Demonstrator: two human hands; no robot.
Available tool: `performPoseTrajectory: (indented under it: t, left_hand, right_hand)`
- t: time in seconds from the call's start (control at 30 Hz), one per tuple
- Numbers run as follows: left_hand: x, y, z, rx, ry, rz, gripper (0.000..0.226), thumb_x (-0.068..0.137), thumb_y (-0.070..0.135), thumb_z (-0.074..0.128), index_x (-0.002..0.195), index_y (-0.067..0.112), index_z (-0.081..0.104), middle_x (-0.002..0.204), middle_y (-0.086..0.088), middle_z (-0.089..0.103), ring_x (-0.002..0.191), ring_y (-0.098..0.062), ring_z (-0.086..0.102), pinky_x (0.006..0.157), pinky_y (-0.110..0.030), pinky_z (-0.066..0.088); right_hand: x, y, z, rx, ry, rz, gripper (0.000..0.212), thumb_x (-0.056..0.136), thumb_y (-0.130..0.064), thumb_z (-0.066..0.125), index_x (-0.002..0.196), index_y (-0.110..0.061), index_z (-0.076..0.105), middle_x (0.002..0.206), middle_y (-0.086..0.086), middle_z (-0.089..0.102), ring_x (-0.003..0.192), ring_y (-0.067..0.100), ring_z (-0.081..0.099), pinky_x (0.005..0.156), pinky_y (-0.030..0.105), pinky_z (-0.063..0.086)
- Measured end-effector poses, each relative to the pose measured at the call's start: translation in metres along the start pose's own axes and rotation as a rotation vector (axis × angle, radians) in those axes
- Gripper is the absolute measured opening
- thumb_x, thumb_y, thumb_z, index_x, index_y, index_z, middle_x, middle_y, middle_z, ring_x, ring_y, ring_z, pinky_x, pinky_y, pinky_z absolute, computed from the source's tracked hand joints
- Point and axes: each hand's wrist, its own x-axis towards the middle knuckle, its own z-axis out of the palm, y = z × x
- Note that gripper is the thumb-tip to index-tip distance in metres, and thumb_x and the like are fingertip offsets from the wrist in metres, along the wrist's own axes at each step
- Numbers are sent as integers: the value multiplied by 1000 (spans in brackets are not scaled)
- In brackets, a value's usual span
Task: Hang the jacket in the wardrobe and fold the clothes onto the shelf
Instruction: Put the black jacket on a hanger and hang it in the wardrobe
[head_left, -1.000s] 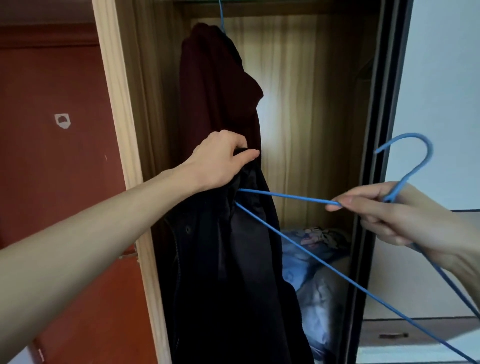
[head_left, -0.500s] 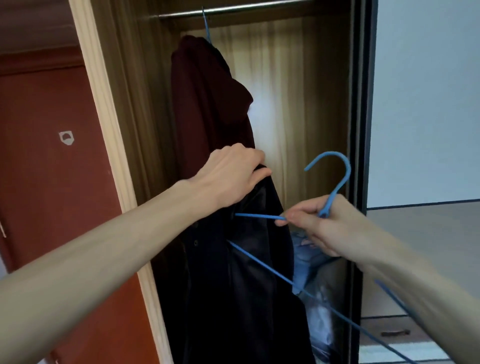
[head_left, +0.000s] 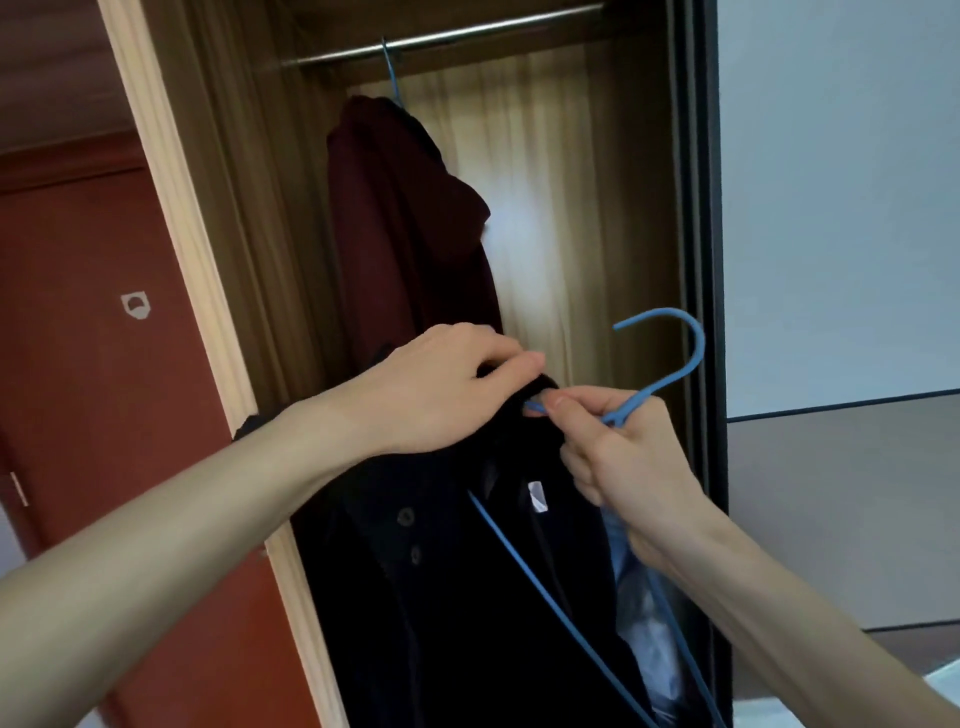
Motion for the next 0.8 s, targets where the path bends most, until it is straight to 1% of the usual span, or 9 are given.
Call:
performPoseTrajectory:
  t: [0.1,0.17,0.3,0.4,0.53,0.63,0.7,0.77,0.8]
  left_hand:
    - [-4,-9,1,-102,-55,63,43,111,40,31,113,33,74,114,16,60,112,-3,54,104,-30,40]
    - [-3,-14,3,-155,-82,109,38,113,35,32,119,32,70,110,16,67,110,-3,60,99,-24,43]
    - [-2,-24,8,198,33,234,46,109,50,24,89,23,54,80,9,54,84,-9,53,80,-26,35]
    - [-2,-30,10,98,107,227,47,109,50,30,80,19,49,73,6,51,74,-12,52,73,-27,38]
    - [-7,-37,9,-145,153,64,51,108,51,37,75,15,49,66,2,48,60,-10,46,62,-31,42]
    - [-11,-40,7,-266,196,-95,62,98,73,39,78,18,60,71,-15,58,63,-27,57,69,-51,50]
    - [-10,-38,7,-316,232,-182,73,91,79,45,89,10,67,78,-20,66,64,-28,62,70,-51,53]
    - [-6,-37,7,-374,263,-210,76,90,77,53,89,3,65,68,-12,60,58,-22,55,60,-44,47]
    - [-4,-36,7,-390,275,-213,77,90,77,55,87,0,63,65,-7,56,56,-19,52,58,-41,43]
  right_hand:
    - [4,1,-7,13,15,-31,27,105,-12,59,88,1,75,52,4,28,45,14,18,43,28,10]
    - [6,0,-10,13,2,-40,28,105,-11,59,84,-3,76,51,3,27,44,13,18,42,26,10]
    - [10,-5,-15,-18,-72,-27,20,104,-11,60,92,-1,73,53,1,25,42,11,18,39,18,16]
    - [19,-14,-32,53,-300,90,36,97,-26,61,116,3,71,61,0,39,47,8,32,41,18,29]
    - [24,4,-69,0,-392,323,46,89,-47,56,111,-16,82,87,4,65,69,11,59,59,19,47]
    - [10,45,-74,-288,-344,292,39,86,-47,67,115,-24,79,116,11,72,98,12,66,80,23,54]
    - [-5,66,-58,-448,-414,190,52,87,-53,77,134,-39,61,138,-8,59,122,-2,56,107,23,44]
    - [-14,84,-39,-694,-437,3,75,83,-56,80,145,-49,38,141,-25,43,135,-7,41,116,20,32]
    - [-14,99,-34,-819,-408,-56,85,81,-59,79,151,-49,31,145,-26,40,137,-4,40,115,26,37]
